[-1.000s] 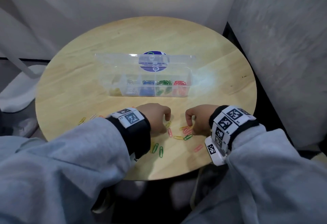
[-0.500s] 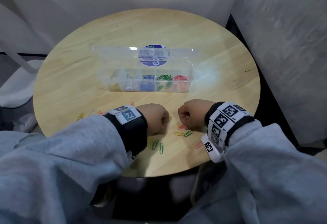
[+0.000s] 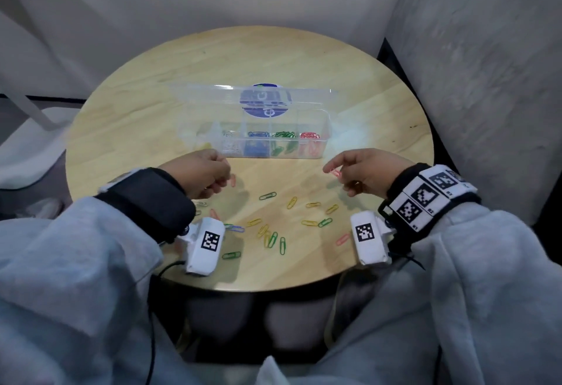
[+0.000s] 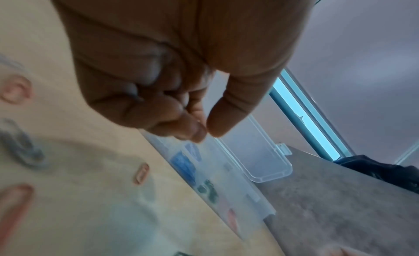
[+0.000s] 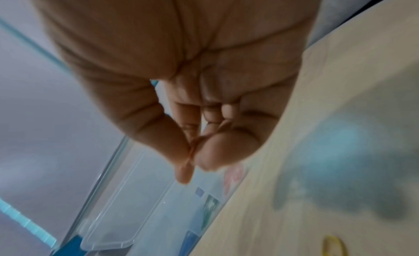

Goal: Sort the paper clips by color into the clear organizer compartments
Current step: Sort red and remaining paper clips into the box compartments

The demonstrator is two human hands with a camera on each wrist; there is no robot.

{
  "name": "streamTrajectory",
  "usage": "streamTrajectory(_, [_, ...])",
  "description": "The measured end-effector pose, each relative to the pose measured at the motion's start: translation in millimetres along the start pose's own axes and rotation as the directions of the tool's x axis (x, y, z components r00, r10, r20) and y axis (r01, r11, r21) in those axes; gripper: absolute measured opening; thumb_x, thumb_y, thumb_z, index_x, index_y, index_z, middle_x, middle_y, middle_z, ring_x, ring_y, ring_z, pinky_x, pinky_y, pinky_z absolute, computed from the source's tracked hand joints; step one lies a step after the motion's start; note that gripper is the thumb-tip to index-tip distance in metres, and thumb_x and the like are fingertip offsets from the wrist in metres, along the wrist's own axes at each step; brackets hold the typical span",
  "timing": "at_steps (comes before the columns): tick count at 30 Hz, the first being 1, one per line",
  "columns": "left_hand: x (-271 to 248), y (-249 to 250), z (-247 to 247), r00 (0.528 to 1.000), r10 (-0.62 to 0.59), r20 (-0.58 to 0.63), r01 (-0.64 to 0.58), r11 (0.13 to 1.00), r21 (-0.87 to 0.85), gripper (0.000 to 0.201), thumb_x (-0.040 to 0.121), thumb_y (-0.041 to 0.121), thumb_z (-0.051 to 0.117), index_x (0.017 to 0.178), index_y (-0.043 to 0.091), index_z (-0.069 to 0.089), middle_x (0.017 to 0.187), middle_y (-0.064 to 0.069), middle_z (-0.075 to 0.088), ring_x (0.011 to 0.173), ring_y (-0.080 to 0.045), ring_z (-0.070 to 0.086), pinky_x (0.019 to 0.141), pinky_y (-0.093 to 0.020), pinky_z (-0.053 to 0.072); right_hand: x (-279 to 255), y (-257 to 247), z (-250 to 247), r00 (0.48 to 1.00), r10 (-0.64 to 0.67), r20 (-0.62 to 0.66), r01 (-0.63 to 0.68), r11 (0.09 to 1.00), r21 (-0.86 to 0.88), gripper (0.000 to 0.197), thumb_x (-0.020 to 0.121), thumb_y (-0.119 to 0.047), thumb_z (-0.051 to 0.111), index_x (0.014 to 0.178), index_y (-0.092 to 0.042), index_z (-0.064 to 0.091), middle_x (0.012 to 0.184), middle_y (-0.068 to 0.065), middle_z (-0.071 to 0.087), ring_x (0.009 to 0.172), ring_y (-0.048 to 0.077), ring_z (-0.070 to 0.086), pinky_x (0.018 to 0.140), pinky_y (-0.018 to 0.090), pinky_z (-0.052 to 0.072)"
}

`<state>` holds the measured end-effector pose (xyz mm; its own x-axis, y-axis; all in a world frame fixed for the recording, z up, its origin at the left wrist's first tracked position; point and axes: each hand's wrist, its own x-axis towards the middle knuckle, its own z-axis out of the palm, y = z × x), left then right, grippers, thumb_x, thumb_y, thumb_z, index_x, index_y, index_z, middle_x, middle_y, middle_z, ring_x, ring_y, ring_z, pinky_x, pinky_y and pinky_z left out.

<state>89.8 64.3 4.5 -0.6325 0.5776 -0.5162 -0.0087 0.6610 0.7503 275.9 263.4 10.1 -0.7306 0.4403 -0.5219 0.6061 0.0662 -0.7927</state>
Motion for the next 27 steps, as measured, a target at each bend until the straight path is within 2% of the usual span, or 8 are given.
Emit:
streamTrajectory(3, [0.3,-9.3,-13.4,1.0,-0.015,-0.016,0.019,0.971,0.237,0.014,0.09,0.007,0.049,0.078,0.015,0.047,0.066,-0.003,0.044,0.054,-0.017,0.035,0.049,-0.022,0.026,-10.8,4.4,8.2,0.989,0.145,-0.041,-0.138,0.981,0.137,0.036,0.086,0.012,0.023,0.069,-0.007,0.049,0.063,0.008,0.038,0.054,0.019,0.041,0.041,0.019,0.041])
streamTrajectory(5, [-2.9,-14.0,-22.0,0.999,-0.023,-0.027,0.031,0.928,0.372,0.01,0.089,0.013,0.053,0.08,0.012,0.051,0.064,-0.003,0.044,0.055,-0.019,0.036,0.051,-0.024,0.026,-16.0,7.3,12.7,0.973,0.225,-0.052,-0.211,0.959,0.189,0.034,0.083,0.011,0.019,0.066,-0.008,0.042,0.065,0.009,0.037,0.055,0.019,0.038,0.043,0.021,0.036])
streamTrajectory(8, [-9.2,-21.4,-34.7,0.997,0.011,-0.075,0.029,0.861,0.508,0.021,0.085,0.014,0.057,0.065,0.015,0.051,0.062,-0.001,0.048,0.061,-0.02,0.044,0.056,-0.023,0.031,-26.7,7.8,15.0,0.965,0.256,-0.056,-0.261,0.958,-0.116,0.026,0.086,0.005,0.032,0.072,-0.009,0.047,0.064,0.007,0.044,0.054,0.018,0.039,0.048,0.024,0.033])
streamTrajectory(10, [-13.2,-25.4,-40.6,0.996,0.025,-0.083,0.025,0.828,0.56,0.02,0.083,0.012,0.057,0.064,0.016,0.052,0.064,0.0,0.051,0.058,-0.017,0.043,0.054,-0.022,0.031,-34.1,5.8,19.1,0.971,0.231,-0.055,-0.228,0.846,-0.482,0.017,0.085,-0.002,0.047,0.078,-0.016,0.054,0.062,0.0,0.049,0.05,0.014,0.039,0.045,0.022,0.033])
streamTrajectory(12, [-18.1,-27.7,-41.3,0.997,0.028,-0.078,0.022,0.823,0.568,0.01,0.08,0.01,0.059,0.073,0.017,0.057,0.072,-0.001,0.057,0.062,-0.016,0.046,0.055,-0.022,0.034,-37.9,6.1,25.3,0.972,0.232,-0.039,-0.199,0.72,-0.665,0.015,0.08,-0.006,0.061,0.082,-0.021,0.058,0.064,-0.008,0.05,0.05,0.009,0.04,0.045,0.02,0.034])
streamTrajectory(20, [-20.0,-37.1,-25.6,0.999,0.047,0.021,-0.05,0.747,0.663,0.027,0.074,0.003,0.055,0.08,0.029,0.058,0.057,0.004,0.049,0.051,-0.015,0.044,0.048,-0.022,0.03,-32.5,9.5,41.5,0.967,0.254,0.006,-0.142,0.559,-0.817,0.019,0.075,-0.016,0.074,0.073,-0.027,0.059,0.069,-0.014,0.053,0.063,0.002,0.047,0.057,0.02,0.039])
streamTrajectory(25, [-15.3,-41.9,-12.9,0.992,0.128,-0.016,-0.076,0.68,0.729,0.013,0.078,0.019,0.065,0.079,0.031,0.059,0.066,0.012,0.048,0.065,-0.015,0.048,0.05,-0.022,0.031,-28.0,13.2,50.9,0.975,0.221,0.023,-0.08,0.448,-0.89,0.015,0.079,-0.016,0.068,0.073,-0.02,0.056,0.085,0.001,0.064,0.091,0.02,0.064,0.081,0.032,0.052])
streamTrajectory(27, [-13.1,-44.1,-10.6,0.99,0.13,-0.047,-0.054,0.678,0.733,0.01,0.076,0.024,0.069,0.074,0.028,0.06,0.072,0.01,0.054,0.071,-0.016,0.052,0.052,-0.021,0.032,-25.7,12.7,50.7,0.975,0.222,0.018,-0.087,0.452,-0.888,0.02,0.079,-0.017,0.069,0.065,-0.02,0.055,0.081,0.0,0.062,0.088,0.02,0.063,0.083,0.033,0.053])
